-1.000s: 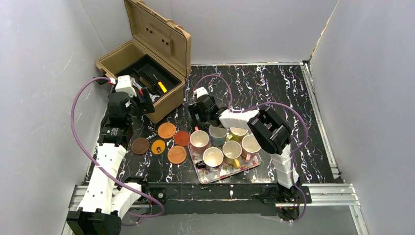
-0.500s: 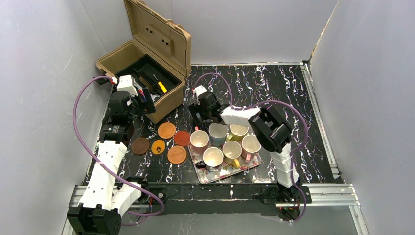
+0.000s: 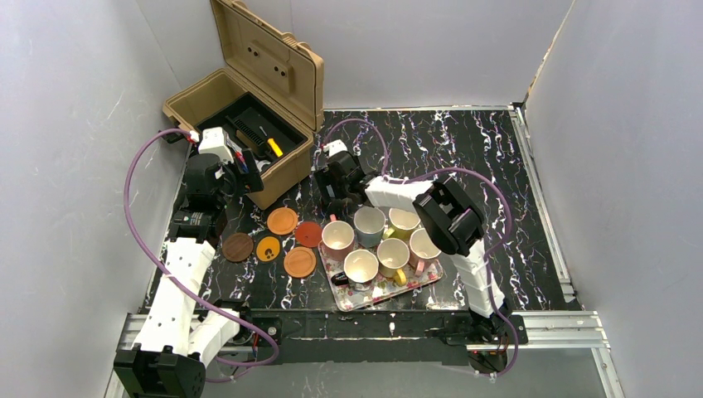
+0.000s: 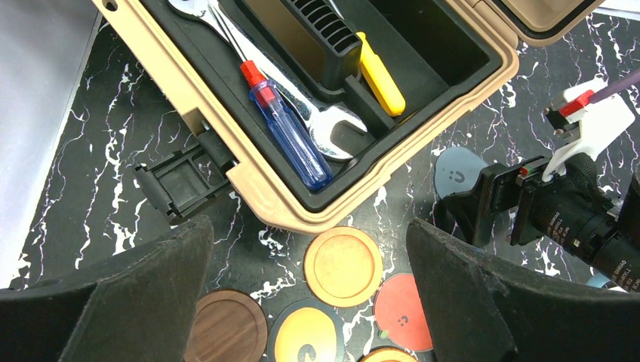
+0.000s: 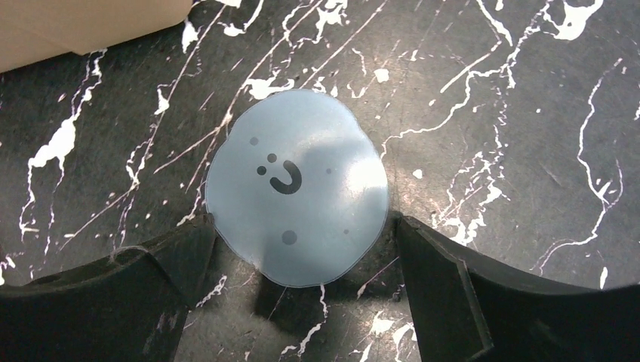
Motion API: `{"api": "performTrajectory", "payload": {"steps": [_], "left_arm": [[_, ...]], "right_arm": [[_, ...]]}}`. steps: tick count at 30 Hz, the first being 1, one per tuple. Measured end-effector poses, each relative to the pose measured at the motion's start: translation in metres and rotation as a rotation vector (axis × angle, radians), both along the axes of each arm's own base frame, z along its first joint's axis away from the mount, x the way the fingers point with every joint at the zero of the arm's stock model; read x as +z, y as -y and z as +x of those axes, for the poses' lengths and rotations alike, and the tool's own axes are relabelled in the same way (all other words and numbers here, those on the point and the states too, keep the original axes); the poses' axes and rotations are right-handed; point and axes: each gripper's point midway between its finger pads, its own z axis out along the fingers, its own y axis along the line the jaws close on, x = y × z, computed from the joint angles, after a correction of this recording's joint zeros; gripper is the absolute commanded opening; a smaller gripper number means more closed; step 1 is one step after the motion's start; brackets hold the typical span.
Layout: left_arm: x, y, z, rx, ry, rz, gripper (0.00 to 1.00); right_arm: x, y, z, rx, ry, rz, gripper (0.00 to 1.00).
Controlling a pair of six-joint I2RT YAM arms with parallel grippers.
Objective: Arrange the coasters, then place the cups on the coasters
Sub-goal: Move the coaster to the center of the board.
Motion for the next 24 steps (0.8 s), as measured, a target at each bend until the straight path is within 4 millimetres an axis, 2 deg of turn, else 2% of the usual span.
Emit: {"api": "performTrajectory", "payload": {"steps": [12, 24], "left_arm": [[0.0, 0.001, 0.0, -0.002, -0.001, -0.001, 0.98], [-0.009, 0.003, 0.001, -0.008, -0.033, -0.001, 0.98]], "right_arm": [[0.0, 0.015, 0.027, -0.166, 0.021, 0.013, 0.95], [0.0, 0.047, 0.081, -0.29, 0.045, 0.031, 0.92]]}}
